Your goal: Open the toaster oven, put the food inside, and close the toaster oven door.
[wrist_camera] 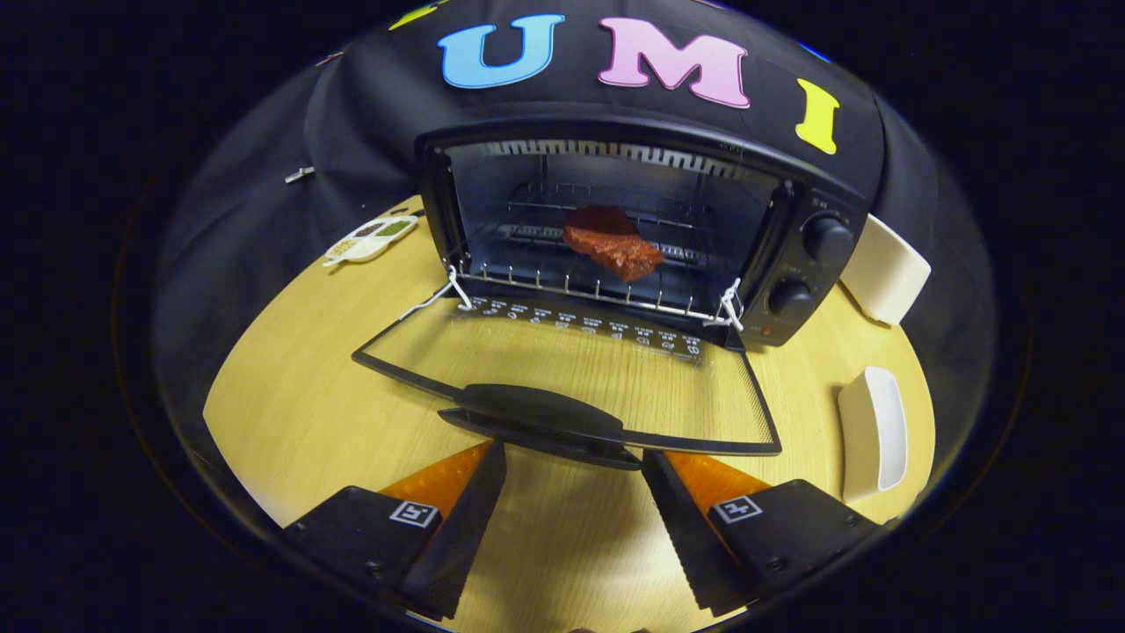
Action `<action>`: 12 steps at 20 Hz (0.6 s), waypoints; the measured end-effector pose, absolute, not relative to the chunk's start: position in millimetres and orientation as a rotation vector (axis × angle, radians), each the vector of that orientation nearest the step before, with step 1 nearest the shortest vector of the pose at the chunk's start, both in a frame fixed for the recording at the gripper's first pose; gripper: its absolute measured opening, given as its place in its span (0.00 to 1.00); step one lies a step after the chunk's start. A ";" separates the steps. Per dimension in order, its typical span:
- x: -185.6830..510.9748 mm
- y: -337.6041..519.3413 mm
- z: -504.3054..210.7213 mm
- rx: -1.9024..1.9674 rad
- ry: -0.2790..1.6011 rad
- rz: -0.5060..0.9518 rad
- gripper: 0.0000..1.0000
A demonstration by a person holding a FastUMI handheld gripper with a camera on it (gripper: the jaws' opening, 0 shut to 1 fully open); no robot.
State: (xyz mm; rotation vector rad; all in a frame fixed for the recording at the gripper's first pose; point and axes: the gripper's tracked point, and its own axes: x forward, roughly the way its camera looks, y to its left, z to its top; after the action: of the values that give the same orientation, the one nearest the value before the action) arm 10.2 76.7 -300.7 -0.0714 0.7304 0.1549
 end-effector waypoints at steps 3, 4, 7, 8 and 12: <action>18.5 80.5 -267.9 -0.084 0.663 0.179 0.97; 22.6 79.4 -258.7 -0.081 0.647 0.179 0.99; 34.7 79.2 -235.4 -0.062 0.612 0.183 0.99; 41.9 78.5 -228.3 -0.064 0.603 0.182 0.99; 79.9 73.9 -190.3 -0.068 0.515 0.162 1.00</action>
State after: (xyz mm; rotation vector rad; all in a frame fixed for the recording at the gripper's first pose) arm 79.9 73.9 -190.3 -0.0677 0.5150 0.1615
